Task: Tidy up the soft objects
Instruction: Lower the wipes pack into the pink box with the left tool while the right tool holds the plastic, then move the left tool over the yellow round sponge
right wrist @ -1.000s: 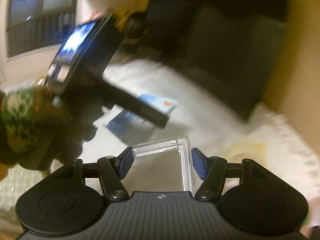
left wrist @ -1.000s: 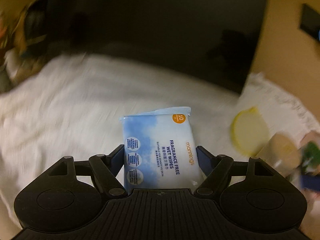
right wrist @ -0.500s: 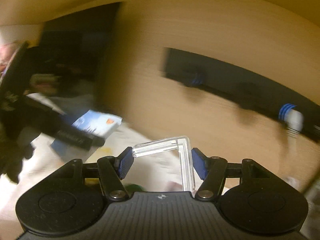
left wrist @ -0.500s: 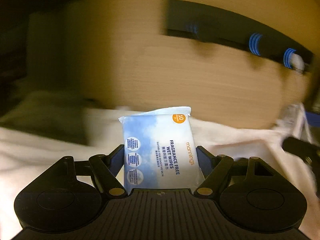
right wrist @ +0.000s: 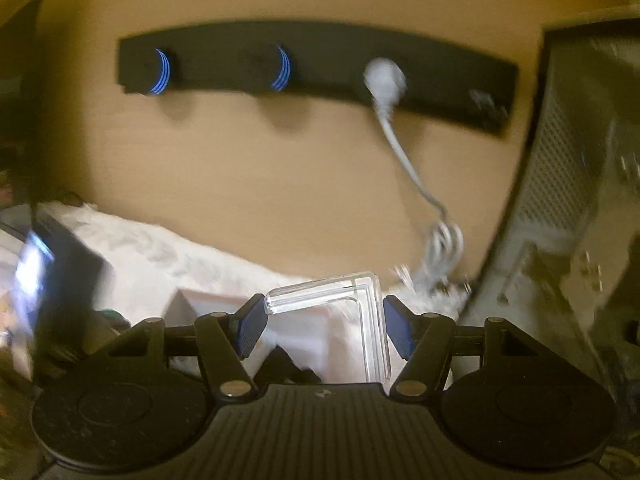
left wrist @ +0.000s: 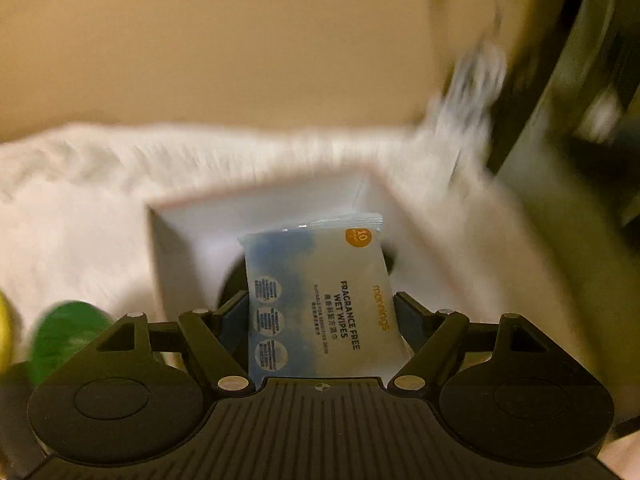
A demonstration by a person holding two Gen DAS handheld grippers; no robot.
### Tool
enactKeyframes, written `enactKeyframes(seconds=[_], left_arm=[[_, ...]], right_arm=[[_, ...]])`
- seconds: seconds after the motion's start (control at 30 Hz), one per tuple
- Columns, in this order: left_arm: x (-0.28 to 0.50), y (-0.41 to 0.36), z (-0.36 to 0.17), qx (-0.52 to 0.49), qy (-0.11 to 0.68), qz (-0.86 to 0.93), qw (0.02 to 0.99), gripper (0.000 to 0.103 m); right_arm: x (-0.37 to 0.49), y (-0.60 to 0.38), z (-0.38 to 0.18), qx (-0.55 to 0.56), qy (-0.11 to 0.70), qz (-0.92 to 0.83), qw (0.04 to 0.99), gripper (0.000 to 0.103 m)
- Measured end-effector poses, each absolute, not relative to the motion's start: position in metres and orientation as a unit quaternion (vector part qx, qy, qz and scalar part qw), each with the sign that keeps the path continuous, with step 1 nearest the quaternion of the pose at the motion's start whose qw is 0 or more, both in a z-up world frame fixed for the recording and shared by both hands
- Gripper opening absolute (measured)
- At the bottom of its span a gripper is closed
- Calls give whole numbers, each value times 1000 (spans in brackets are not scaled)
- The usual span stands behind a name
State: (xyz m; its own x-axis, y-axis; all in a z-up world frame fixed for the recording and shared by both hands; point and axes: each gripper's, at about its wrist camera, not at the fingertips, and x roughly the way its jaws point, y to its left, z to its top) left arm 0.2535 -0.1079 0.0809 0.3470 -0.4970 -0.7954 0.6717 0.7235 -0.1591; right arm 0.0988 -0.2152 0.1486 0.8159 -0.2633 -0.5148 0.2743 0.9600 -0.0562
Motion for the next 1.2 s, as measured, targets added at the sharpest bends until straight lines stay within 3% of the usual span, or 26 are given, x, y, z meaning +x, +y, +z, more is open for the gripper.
enactKeyframes(seconds=[0.1,0.3,0.6,0.87,0.97,1.2], left_arm=[[246,-109,66,102,422,-331,837,80],[243,-72,107,22,354,-337,872,77],[220,22,147,-25,336,-322,885,77],[193,121,145,-52,334,-260,904,77],[188,156,137,-66,346,-218,910,77],[194,210,120,-105,374,-157,908,77]], right_arm=[[95,-227,137,22,288,-154,945,63],[106,-236,132,39,295,-145,943,64],[167,-192,112,56,305,-70,948,64],[204,-181,62,61,396,-81,912,73],[187,-170,63,38,379,-98,919,78],[151,-131,90,-17,329,-96,939,79]])
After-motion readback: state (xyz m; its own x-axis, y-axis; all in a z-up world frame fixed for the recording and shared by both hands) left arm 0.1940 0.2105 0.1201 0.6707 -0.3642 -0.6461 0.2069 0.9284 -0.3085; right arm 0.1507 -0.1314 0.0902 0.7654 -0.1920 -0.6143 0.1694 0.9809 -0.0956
